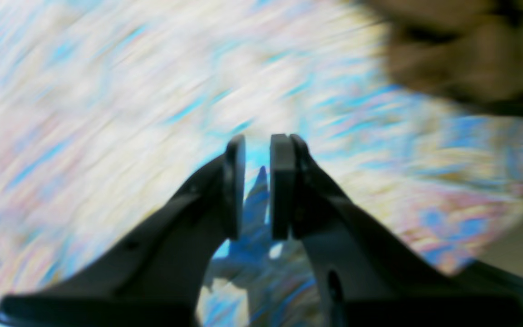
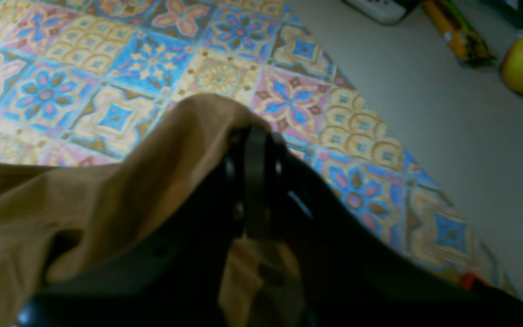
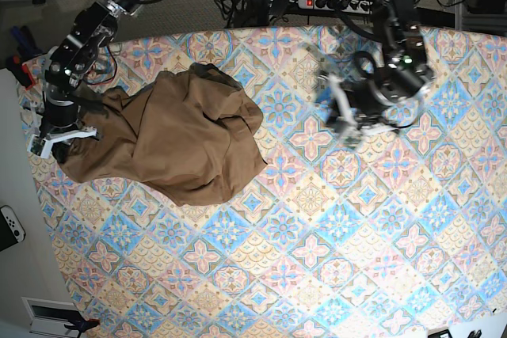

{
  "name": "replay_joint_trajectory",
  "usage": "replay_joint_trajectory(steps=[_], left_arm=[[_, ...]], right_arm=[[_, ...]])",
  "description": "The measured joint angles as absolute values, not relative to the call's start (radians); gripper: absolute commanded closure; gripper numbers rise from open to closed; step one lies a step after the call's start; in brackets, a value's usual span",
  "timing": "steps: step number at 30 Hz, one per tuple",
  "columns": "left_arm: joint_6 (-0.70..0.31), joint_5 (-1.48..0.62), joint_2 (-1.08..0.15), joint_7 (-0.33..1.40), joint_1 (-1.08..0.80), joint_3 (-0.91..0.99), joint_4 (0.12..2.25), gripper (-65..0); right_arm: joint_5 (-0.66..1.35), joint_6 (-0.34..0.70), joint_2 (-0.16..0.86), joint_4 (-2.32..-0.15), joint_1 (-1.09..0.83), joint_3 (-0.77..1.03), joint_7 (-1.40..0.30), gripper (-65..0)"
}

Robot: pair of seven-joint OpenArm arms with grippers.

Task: Layout the t-shirt on the table in an organized manner, then fold the t-shirt properly
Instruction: 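Pull the held edge away with the right gripper, releasing the left, then grasp the bunched shirt with the left gripper near its middle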

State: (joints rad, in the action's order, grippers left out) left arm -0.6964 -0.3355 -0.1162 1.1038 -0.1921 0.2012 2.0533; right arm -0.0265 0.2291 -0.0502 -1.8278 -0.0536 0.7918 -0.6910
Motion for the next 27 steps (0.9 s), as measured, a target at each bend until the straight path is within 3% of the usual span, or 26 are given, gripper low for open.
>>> replay_joint_trajectory(steps=[4, 7, 14, 23, 27], left_arm=[[-0.696, -0.332, -0.113, 1.106, -0.151, -0.010, 2.053, -19.5], [-0.701, -0.337, -0.039, 1.086, -0.137, -0.115, 2.054, -25.1], [-0.700, -0.336, 0.110, 1.091, -0.115, -0.162, 2.005, -25.2], [-0.694, -0.327, 0.103, 1.103, -0.038, -0.162, 1.712, -25.2], [-0.693, -0.321, 0.100, 1.099, 0.007, -0.261, 1.619, -23.5]], right_arm=[[-0.026, 0.236, -0.050, -1.827, -0.053, 0.790, -0.691, 0.0], [-0.026, 0.236, -0.049, -1.828, -0.068, 0.790, -0.683, 0.0], [-0.026, 0.229, -0.049, -1.824, -0.088, 0.788, -0.687, 0.0], [-0.026, 0.229, -0.050, -1.826, -0.115, 0.787, -0.691, 0.0], [-0.027, 0.236, -0.050, -1.828, -0.116, 0.786, -0.691, 0.0]])
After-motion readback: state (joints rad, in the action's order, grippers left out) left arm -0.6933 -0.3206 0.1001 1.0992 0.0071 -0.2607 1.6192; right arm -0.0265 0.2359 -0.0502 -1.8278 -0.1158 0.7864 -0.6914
